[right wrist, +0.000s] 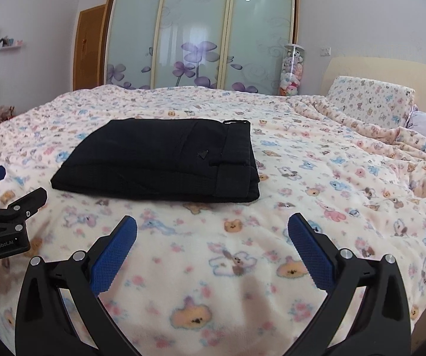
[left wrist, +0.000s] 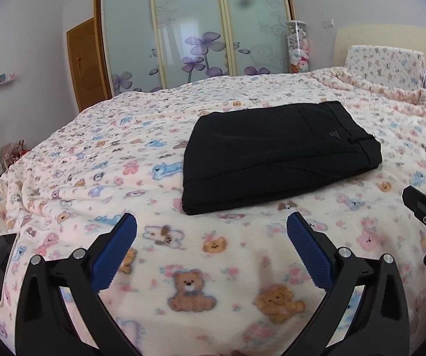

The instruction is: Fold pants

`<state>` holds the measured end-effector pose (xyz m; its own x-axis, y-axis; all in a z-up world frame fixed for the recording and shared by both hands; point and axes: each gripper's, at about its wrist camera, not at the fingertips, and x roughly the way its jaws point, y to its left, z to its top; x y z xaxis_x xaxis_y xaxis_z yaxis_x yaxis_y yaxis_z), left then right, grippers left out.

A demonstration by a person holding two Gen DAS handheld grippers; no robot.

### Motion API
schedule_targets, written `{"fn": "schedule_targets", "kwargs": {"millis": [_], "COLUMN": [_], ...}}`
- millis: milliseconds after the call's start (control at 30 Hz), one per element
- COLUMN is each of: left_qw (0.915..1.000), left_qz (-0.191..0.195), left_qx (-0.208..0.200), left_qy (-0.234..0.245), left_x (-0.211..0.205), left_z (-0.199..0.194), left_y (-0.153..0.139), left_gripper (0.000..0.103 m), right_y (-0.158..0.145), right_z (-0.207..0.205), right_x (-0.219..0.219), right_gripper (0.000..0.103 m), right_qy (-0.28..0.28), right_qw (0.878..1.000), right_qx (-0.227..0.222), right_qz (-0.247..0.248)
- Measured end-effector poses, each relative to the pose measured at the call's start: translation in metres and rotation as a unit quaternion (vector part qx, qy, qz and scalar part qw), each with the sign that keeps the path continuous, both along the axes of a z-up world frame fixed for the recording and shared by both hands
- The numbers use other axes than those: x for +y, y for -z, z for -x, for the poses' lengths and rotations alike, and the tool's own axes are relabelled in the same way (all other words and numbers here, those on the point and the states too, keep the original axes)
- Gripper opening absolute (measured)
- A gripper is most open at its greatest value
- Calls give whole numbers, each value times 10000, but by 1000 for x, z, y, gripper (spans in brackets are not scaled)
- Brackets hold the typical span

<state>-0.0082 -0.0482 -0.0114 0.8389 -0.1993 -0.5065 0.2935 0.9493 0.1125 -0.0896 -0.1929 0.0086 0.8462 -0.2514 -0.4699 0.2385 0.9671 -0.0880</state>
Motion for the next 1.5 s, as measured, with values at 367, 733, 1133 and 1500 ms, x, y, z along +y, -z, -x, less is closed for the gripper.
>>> {"fn": "schedule_targets", "kwargs": {"millis": [367,733,1133,1500], "left_qw": [10000,9996,9999,9998], "left_qz": [-68,128,38,111], "left_qx": [29,158,108,123], "left_qy": [2,-176,-116,-80], "left_x": [-5,3,0,-2], "left_z": [-2,-5,-4,-3], "left_y": [3,3,3,3], "left_gripper": [101,101,101,101], "right_y": [0,-1,0,1], "right_z": [0,-3,-4,-5], "right_x": [-8,-5,-4,-3], "right_gripper": [102,102,102,102], "right_qy": [69,-25,-20,-49], "right_qw": [9999,9999,9998,9998], "right_qx": [-10,-40,-3,21], "right_qz": [-94,-164,-178,-181]}}
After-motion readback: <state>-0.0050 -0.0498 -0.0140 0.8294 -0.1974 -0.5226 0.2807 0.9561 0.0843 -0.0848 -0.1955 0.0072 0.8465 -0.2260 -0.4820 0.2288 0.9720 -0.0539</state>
